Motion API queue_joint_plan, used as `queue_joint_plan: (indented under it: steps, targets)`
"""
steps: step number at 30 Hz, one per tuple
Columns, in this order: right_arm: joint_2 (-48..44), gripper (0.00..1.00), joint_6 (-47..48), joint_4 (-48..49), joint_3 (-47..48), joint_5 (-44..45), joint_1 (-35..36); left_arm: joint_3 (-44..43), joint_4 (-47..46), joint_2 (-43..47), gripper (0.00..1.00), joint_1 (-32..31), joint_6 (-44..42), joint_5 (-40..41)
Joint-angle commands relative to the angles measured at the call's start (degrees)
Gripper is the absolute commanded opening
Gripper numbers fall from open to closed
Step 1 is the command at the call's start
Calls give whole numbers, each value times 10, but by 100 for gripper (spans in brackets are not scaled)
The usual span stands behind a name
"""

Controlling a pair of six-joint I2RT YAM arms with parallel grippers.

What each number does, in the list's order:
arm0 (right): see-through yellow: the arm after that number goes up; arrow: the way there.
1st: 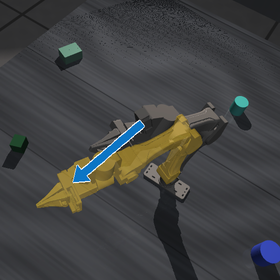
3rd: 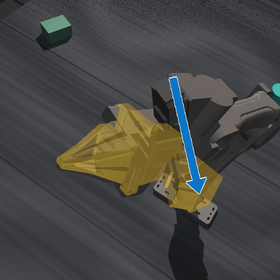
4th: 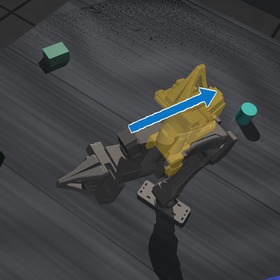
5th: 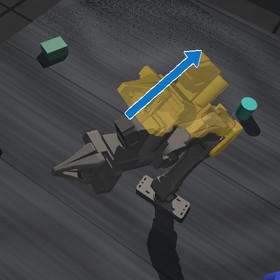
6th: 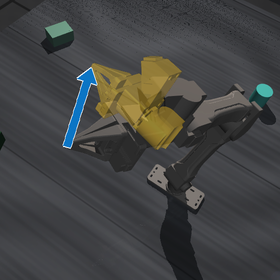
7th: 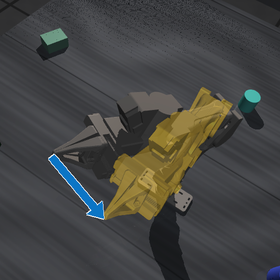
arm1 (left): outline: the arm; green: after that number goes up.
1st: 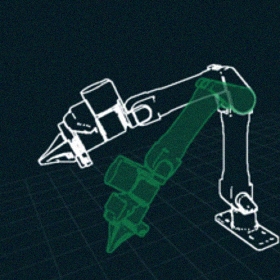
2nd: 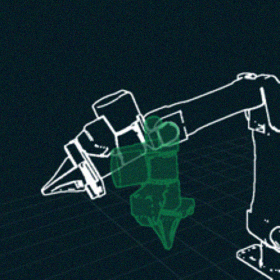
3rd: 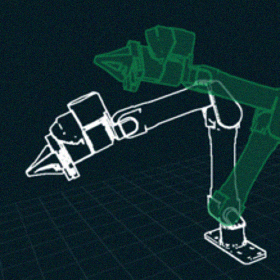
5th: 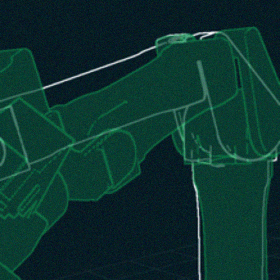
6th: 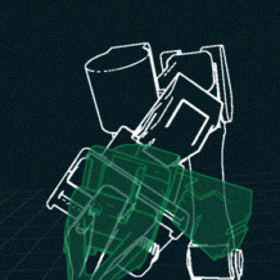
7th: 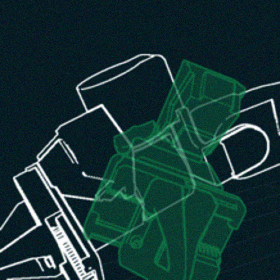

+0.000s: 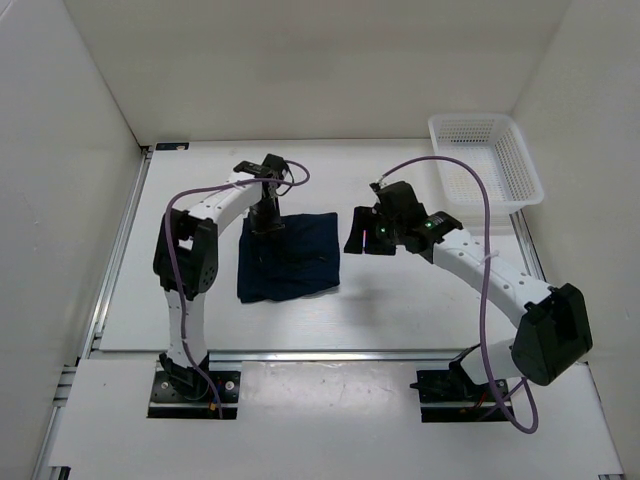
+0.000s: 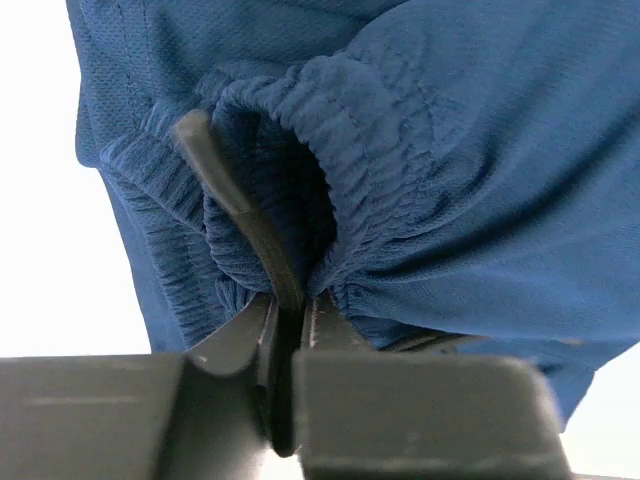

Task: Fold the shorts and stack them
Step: Fold the shorts

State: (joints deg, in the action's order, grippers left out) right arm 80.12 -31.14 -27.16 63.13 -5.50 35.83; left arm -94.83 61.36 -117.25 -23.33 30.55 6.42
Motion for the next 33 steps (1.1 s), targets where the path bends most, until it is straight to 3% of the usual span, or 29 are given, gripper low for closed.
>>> queue_joint_plan:
  steps: [1, 8, 13, 15, 18, 28, 33]
  targets:
    - [-24, 64, -2, -15, -5, 18, -7, -36, 17, 49, 10, 11, -1, 1]
    - [-36, 64, 15, -33, 12, 29, -12, 7, 24, 173, 10, 66, -12, -79]
    - [-6, 64, 20, -33, 12, 14, -12, 114, -12, 195, 10, 114, -32, -109]
    - [7, 66, 26, -26, 17, -2, -6, 156, -38, 173, 19, 141, -38, -115]
    - [41, 74, 26, 7, 17, -46, -6, 197, -62, 168, 40, 174, -38, -115]
    - [291, 78, 15, 76, 179, -154, 44, 237, -74, 200, 40, 236, -44, -126]
    - [394, 74, 10, 83, 261, -191, 56, 243, -79, 200, 38, 253, -56, -137]
